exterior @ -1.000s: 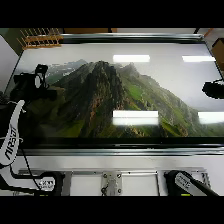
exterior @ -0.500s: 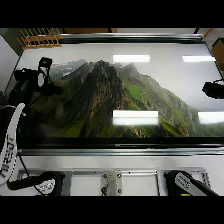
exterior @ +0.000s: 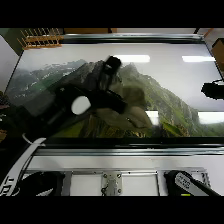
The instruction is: Fold the clothes and pants, and hang the long-sleeved shirts on hangers.
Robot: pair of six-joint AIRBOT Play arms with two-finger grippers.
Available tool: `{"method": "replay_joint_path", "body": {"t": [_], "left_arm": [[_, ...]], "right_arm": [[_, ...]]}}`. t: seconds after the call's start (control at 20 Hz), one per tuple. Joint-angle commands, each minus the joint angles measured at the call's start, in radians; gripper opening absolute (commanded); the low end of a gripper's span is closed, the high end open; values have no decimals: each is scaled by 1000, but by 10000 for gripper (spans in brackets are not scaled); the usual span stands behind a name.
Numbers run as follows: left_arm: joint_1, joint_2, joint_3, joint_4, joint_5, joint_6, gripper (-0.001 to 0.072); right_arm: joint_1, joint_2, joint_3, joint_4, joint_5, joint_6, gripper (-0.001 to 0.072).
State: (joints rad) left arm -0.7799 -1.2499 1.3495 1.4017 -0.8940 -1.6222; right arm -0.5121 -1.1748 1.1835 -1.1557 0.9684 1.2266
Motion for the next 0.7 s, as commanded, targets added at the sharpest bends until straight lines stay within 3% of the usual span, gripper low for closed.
{"method": "replay_joint_path", "body": {"t": [0.0, 0.05, 0.1, 0.2, 0.45, 0.65], "left_arm": [[-132, -61, 1, -35, 96, -51, 348], [-113, -71, 1, -35, 92, -94, 650], [-77, -72, 1, -35, 79, -146, 684], [32, -53, 0, -36, 46, -197, 685], [361, -63, -21, -56, -70, -196, 685], [510, -153, -159, -251, -26, -182, 685]], "right_arm": [[0, -29, 1, 5, 2, 1, 15], [0, -37, 1, 28, 1, 3, 14], [0, -43, 0, 54, 2, 3, 14], [0, -50, 0, 111, 26, 3, 14], [0, -50, 0, 238, 51, 3, 15], [3, -51, 0, 229, 124, -1, 13]]}}
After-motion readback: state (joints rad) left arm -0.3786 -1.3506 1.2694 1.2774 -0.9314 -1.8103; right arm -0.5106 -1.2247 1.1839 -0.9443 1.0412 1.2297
